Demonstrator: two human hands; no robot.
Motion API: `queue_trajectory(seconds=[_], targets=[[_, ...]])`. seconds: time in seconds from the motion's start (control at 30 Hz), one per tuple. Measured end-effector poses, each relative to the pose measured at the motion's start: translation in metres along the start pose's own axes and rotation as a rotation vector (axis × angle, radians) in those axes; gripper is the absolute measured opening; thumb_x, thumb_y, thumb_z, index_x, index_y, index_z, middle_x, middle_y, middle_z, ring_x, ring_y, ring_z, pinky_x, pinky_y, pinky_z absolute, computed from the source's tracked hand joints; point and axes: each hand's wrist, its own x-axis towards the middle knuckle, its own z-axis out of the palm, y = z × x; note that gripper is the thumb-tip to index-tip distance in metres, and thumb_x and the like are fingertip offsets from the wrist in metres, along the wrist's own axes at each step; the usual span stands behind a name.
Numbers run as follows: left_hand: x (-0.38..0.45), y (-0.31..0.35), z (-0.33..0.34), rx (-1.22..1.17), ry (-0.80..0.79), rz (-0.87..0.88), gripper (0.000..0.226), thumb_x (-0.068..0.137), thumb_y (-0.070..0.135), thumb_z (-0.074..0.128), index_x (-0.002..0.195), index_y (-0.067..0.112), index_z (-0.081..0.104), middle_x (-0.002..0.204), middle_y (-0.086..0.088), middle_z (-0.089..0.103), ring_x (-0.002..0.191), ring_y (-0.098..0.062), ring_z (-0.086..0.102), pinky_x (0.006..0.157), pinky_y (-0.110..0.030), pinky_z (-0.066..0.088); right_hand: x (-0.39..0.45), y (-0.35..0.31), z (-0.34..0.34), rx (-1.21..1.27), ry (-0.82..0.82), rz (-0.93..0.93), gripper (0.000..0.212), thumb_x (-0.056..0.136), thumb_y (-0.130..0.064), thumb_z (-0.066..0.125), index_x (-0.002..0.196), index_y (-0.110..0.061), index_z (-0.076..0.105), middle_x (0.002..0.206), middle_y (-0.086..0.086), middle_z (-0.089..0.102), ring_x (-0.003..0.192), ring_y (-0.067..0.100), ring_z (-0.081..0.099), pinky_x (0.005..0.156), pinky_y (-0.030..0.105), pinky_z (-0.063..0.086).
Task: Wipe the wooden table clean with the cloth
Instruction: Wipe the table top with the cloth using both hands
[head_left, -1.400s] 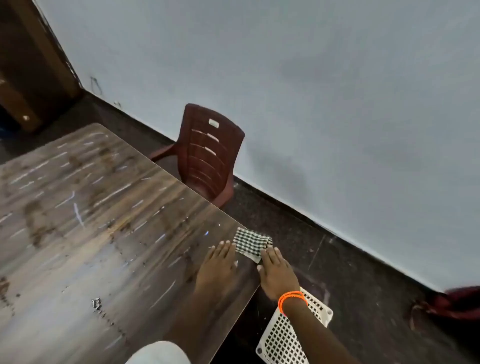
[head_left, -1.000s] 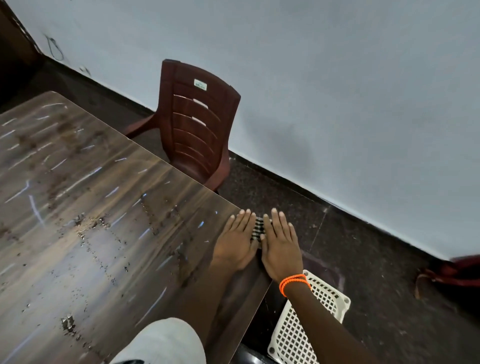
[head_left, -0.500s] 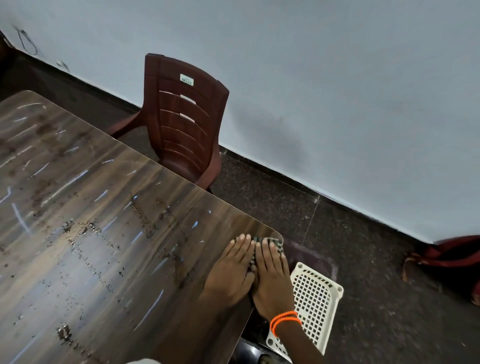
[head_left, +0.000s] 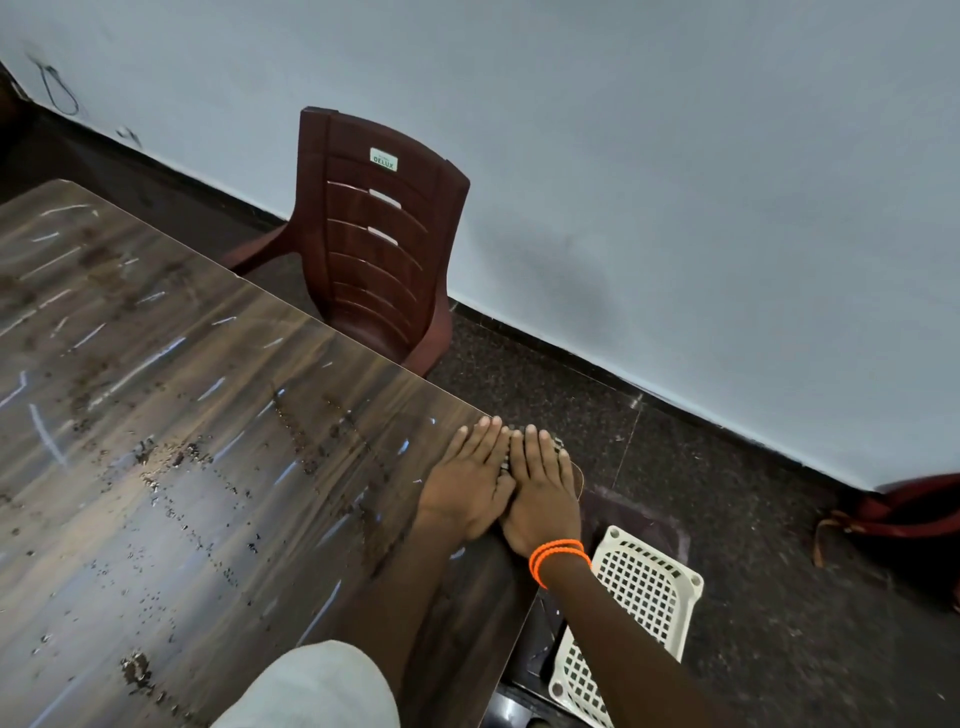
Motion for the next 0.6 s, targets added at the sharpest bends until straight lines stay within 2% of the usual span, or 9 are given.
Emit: queue_trajectory(seconds=[0.2, 0.3, 0.4, 0.5, 0.6], targets=[[-0.055, -0.025, -0.002, -0.083, 0.023, 0.007, 0.073, 0.097, 0.043, 0.020, 0.160, 0.008, 0.018, 0.169, -0.010, 0.013, 0.157, -0.019, 0.000, 0.126, -0.041, 0.002, -0.040, -0.050, 0.008, 0.094, 0.026, -0.019, 0.074, 0.093, -0.037, 0.036, 0.161, -0.014, 0.020, 0.170, 0.008, 0.015, 0.157, 0.024, 0.005, 0.123, 0.048, 0.011], [-0.103, -0.015, 0.005, -0.125, 0.048, 0.066, 0.069, 0.099, 0.039, 0.033, 0.159, 0.006, 0.025, 0.168, -0.013, 0.017, 0.157, -0.023, 0.007, 0.126, -0.040, 0.004, -0.092, -0.062, 0.011, 0.157, 0.047, -0.001, 0.074, 0.092, -0.035, 0.041, 0.161, -0.018, 0.020, 0.170, 0.006, 0.014, 0.157, 0.022, 0.005, 0.123, 0.049, 0.014], [-0.139, 0.012, 0.018, -0.150, 0.040, 0.088, 0.070, 0.099, 0.041, 0.040, 0.159, 0.007, 0.026, 0.168, -0.011, 0.015, 0.157, -0.023, 0.007, 0.126, -0.039, 0.003, -0.137, -0.055, 0.014, 0.146, 0.074, 0.032, 0.068, 0.096, -0.035, 0.042, 0.160, -0.019, 0.026, 0.169, 0.004, 0.019, 0.156, 0.020, 0.012, 0.122, 0.049, 0.019], [-0.135, 0.038, 0.024, -0.162, 0.010, 0.083, 0.070, 0.103, 0.048, 0.036, 0.160, 0.009, 0.024, 0.168, -0.009, 0.013, 0.157, -0.020, 0.002, 0.126, -0.041, 0.005, -0.149, -0.036, 0.012, 0.143, 0.098, 0.089, 0.064, 0.097, -0.035, 0.039, 0.159, -0.019, 0.030, 0.168, 0.002, 0.023, 0.156, 0.019, 0.017, 0.120, 0.051, 0.025], [-0.098, 0.050, 0.019, -0.137, -0.005, 0.066, 0.070, 0.106, 0.055, 0.025, 0.160, 0.011, 0.023, 0.168, -0.009, 0.016, 0.157, -0.018, 0.001, 0.125, -0.042, 0.006, -0.128, -0.012, 0.006, 0.092, 0.081, 0.098, 0.072, 0.091, -0.036, 0.038, 0.160, -0.018, 0.025, 0.169, 0.005, 0.018, 0.157, 0.021, 0.012, 0.123, 0.051, 0.019]])
